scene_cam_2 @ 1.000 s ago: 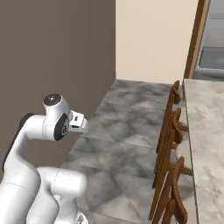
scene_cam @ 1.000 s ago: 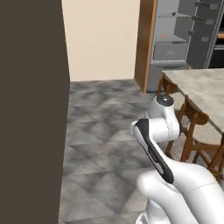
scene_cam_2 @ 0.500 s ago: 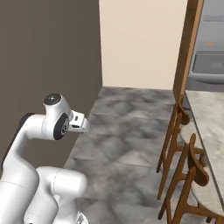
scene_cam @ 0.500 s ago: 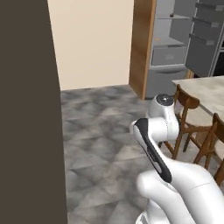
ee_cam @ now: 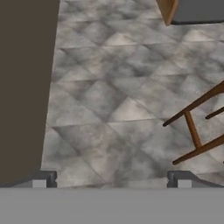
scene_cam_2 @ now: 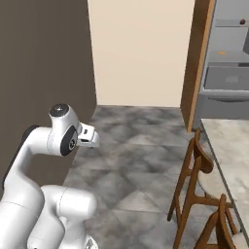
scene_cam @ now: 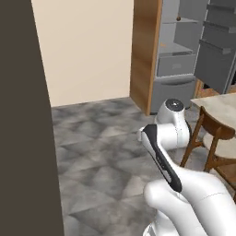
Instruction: Pick the pear and kiwi from the fridge and place them on the plate next to the blender to make a fruit smoothie.
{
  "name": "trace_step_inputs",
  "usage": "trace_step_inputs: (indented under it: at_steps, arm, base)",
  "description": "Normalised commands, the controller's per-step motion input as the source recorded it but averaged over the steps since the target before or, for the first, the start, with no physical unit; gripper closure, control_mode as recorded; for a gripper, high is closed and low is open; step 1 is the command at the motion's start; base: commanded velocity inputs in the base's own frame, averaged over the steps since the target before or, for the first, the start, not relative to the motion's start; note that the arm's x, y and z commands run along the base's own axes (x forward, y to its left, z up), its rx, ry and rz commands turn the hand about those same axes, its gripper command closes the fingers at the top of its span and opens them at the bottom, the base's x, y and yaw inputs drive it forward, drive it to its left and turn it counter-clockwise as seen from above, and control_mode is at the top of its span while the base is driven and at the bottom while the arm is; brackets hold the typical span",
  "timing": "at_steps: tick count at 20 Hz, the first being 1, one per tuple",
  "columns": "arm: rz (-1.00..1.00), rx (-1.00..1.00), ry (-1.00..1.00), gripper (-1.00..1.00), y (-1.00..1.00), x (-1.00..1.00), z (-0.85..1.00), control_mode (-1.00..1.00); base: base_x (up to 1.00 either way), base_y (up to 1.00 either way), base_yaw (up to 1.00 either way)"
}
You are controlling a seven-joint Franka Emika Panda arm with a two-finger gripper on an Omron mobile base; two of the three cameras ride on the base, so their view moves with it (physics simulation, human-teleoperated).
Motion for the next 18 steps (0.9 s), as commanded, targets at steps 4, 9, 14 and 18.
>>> trace_step_inputs:
  at_steps: [4,9,14,18]
  arm:
    - [0.0,0.0,0.0,-1.0,0.0,0.0,0.0,1.0]
    - [0.0,0.0,0.0,-1.0,0.0,0.0,0.0,1.0]
    - [0.0,0.0,0.0,-1.0,0.0,0.0,0.0,1.0]
    - [0.0,0.0,0.0,-1.0,0.0,0.0,0.0,1.0]
  base:
    - [1.0,-0.01,-0.23]
    - [1.0,-0.11,-0.29]
    - [1.0,-0.14,-0.34]
    - [1.0,-0.15,-0.3]
